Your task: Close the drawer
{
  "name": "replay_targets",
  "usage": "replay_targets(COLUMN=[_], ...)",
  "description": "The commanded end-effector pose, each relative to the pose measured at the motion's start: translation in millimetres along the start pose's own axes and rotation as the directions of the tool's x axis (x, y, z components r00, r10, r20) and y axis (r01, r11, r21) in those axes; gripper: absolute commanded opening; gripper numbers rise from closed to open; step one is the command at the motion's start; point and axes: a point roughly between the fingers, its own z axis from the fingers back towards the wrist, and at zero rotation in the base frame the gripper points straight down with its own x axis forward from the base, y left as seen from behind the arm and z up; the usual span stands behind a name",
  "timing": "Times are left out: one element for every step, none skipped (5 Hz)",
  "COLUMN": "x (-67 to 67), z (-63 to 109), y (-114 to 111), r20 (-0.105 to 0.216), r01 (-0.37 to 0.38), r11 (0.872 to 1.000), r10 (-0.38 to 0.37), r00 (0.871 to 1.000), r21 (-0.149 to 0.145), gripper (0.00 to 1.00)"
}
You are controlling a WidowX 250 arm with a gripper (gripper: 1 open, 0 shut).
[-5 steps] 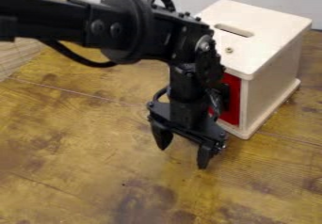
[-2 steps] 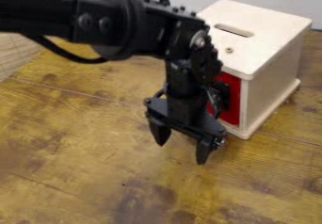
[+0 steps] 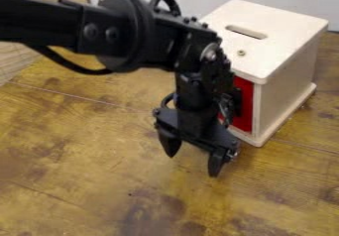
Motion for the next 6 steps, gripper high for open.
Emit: replay_targets(x=[11.5, 12.1, 12.8, 13.6, 12.8, 13.9], z=[32.7, 34.3, 36.2, 38.7, 37.8, 39.7], y=[-5.8, -5.2, -4.7, -4.2, -3.9, -3.0], r20=[0.106, 0.115, 0.124, 0.132, 0.142, 0.154], r01=[0.012, 0.005, -0.001, -0.007, -0.013, -0.022], r11=[1.0, 1.0, 1.0, 1.0, 1.0, 1.0], r10=[-0.01, -0.003, 0.003, 0.008, 0.015, 0.023], r00=[0.994, 0.993, 0.992, 0.991, 0.99, 0.988], r21=[-0.015, -0.014, -0.013, -0.012, -0.012, -0.012], gripper=[1.0, 1.0, 1.0, 1.0, 1.0, 1.0])
